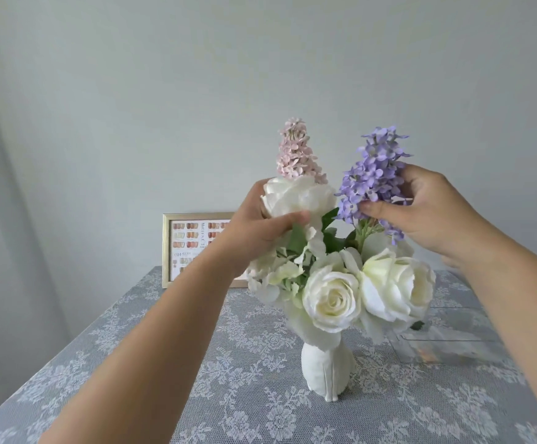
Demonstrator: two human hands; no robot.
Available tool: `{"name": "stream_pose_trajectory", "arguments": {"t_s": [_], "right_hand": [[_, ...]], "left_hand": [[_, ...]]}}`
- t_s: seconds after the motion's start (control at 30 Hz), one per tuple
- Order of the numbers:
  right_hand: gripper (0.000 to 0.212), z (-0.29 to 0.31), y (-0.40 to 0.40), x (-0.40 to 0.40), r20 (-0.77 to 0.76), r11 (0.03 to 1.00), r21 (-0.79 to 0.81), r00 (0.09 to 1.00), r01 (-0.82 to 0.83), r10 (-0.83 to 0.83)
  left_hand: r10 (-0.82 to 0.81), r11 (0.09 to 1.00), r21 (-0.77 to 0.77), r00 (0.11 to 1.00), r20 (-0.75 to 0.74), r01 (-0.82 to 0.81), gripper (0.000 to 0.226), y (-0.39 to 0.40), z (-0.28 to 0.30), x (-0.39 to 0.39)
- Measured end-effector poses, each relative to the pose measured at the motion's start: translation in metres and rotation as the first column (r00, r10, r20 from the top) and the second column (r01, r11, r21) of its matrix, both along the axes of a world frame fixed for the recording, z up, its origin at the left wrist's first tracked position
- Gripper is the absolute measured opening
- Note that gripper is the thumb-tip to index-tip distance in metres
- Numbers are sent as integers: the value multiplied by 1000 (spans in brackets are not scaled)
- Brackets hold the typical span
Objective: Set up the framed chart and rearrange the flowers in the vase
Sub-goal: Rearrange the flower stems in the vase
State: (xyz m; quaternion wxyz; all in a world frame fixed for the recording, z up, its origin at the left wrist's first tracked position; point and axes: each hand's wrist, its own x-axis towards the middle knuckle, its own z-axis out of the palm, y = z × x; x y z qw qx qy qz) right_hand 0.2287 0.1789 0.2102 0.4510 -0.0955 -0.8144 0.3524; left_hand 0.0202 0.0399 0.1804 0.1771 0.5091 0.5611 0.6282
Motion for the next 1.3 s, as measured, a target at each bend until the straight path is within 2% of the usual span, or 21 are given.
{"name": "stream_pose_trajectory", "arguments": {"t_s": [0.13,0.2,0.33,0.47,0.7,0.83,0.93,1.03,1.13,1.3], "right_hand": [[26,-3,1,1,-26,999,-36,1000,-5,5],[25,-4,1,3,-48,997,-75,998,-31,28],[25,-5,2,4,-58,992,-115,997,-53,46],[23,-7,1,5,-73,985,-151,995,-79,68],[24,-8,1,8,-70,988,-152,997,-26,16],[22,-9,0,10,-55,988,-155,998,-21,12],[23,-8,-1,11,-42,987,-161,999,7,-14],[24,-7,-1,12,-37,986,-164,999,7,-13],[24,-7,-4,13,-36,987,-154,999,-44,39],[28,-6,-3,15,-22,987,-139,997,-79,76]], "left_hand": [[12,998,-56,996,-84,-17,53,2,-1,14],[13,996,-86,993,-120,-24,54,1,-3,19],[20,999,-34,996,-84,-23,62,-5,5,23],[68,998,-6,990,-125,-69,56,-8,12,24],[121,980,-123,957,-265,-158,49,-13,11,31],[163,946,-193,894,-418,-262,27,-13,18,26],[150,922,-254,872,-465,-294,26,-11,20,24],[9,913,-354,880,-475,-201,33,-16,22,19],[-160,904,-427,906,-393,-25,44,-30,29,7],[-37,960,-270,928,-370,-69,31,-36,37,-5]]}}
